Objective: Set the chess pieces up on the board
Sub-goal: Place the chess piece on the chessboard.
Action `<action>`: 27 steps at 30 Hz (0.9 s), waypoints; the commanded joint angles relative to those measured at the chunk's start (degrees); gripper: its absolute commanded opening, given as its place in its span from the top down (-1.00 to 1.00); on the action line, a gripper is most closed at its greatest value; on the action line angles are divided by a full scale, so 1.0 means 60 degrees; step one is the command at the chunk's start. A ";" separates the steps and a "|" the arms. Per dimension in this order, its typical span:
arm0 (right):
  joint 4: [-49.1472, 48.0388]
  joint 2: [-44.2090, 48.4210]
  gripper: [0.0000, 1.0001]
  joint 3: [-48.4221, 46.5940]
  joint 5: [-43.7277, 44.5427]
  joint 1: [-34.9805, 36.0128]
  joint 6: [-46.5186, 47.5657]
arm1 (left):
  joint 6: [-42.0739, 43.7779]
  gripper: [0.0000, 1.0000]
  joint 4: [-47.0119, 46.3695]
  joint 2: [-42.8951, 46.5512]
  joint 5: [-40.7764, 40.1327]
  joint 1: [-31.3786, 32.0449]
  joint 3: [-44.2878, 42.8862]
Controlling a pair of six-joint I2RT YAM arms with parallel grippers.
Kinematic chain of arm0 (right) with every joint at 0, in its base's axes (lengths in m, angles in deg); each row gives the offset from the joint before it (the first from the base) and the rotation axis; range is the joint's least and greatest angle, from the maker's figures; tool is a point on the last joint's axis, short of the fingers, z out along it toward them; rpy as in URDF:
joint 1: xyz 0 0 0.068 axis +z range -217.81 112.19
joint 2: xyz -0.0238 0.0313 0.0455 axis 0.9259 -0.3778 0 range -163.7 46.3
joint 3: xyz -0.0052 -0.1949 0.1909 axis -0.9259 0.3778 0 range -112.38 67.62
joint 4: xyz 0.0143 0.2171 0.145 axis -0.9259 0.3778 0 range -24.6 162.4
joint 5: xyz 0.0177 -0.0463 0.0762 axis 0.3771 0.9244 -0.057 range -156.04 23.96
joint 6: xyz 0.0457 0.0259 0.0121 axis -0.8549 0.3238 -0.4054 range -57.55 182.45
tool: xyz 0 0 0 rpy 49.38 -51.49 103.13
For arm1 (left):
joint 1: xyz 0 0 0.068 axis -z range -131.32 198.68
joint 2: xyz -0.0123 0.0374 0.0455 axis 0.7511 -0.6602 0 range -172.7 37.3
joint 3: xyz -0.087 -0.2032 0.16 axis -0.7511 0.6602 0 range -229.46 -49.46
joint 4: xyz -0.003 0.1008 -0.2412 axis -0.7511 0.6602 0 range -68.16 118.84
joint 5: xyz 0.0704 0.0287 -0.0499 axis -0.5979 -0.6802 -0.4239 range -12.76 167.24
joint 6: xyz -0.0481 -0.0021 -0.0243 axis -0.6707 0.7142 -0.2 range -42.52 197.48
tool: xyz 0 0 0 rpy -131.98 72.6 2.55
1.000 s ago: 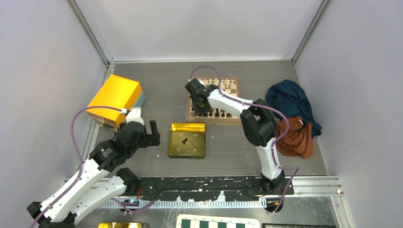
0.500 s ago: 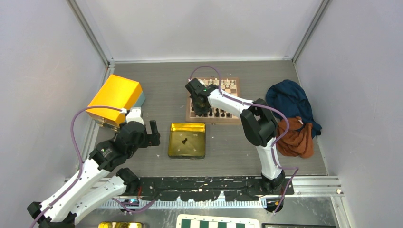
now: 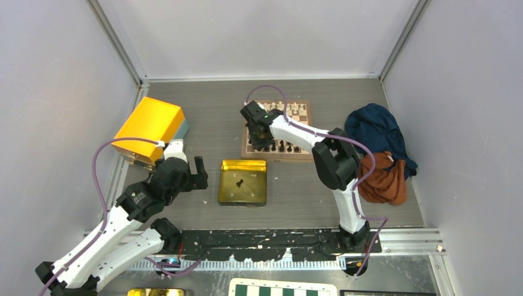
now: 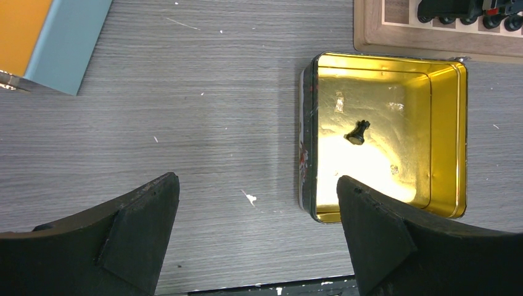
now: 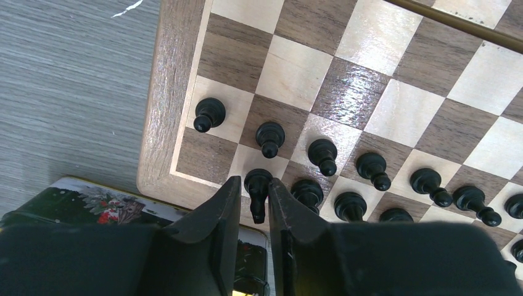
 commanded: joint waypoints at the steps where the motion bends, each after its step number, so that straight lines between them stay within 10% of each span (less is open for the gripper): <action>1: 0.0014 0.0341 0.41 -0.0445 0.0014 0.0012 0.0054 | 0.0021 -1.00 -0.0225 -0.0019 -0.0100 0.0012 -0.0101; 27: 0.0305 0.0854 0.34 -0.0880 0.0261 0.0161 0.0314 | 0.0080 -1.00 -0.0318 -0.0140 -0.0030 0.0012 -0.0124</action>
